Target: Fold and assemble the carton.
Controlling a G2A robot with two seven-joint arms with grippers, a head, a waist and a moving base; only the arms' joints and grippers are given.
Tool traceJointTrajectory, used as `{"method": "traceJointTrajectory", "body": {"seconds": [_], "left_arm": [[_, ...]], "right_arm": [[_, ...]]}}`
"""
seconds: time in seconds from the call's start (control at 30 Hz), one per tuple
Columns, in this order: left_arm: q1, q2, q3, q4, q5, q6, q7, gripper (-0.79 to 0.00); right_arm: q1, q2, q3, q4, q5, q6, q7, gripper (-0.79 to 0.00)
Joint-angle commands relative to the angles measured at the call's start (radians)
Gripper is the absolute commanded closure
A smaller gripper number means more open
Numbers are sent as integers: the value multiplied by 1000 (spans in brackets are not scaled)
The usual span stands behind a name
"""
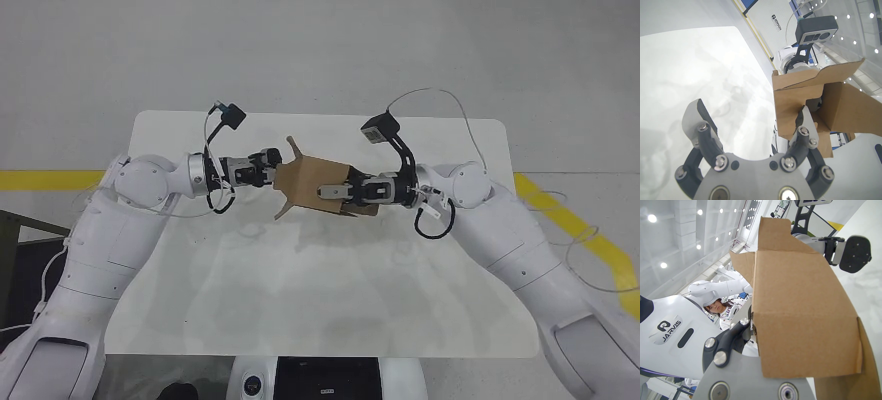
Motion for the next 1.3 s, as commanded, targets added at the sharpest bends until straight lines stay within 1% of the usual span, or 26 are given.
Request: {"method": "traceJointTrajectory", "body": {"seconds": [0.0,0.17,0.27,0.4,0.57,0.7,0.83,1.03,1.17,1.27], "left_arm": [[0,2,-10,9,6,-3,8,-785],[4,10,-40,29,51,-17,36,-785],[16,15,-54,24,95,-44,57,-785],[39,22,-65,3,140,-82,62,-785],[66,25,-61,-48,186,-97,68,-785],[77,26,-49,-89,216,-94,75,-785],[73,23,-34,-106,237,-82,88,-785],[52,16,-12,-98,262,-55,121,-785],[43,13,-7,-91,273,-47,147,-785],[43,13,-7,-91,273,-47,147,-785]], "right_arm": [[1,2,5,8,-4,-4,-4,0],[2,9,27,37,-9,-18,-18,0],[-1,13,45,70,-9,-35,-35,0],[-1,13,69,123,0,-63,-63,0],[6,3,82,184,-6,-90,-90,0],[15,-11,76,216,-25,-97,-97,0],[19,-24,71,235,-33,-102,-102,0],[15,-39,64,224,-33,-93,-93,0],[16,-43,68,227,-44,-84,-84,0],[16,-43,68,227,-44,-84,-84,0]]}}
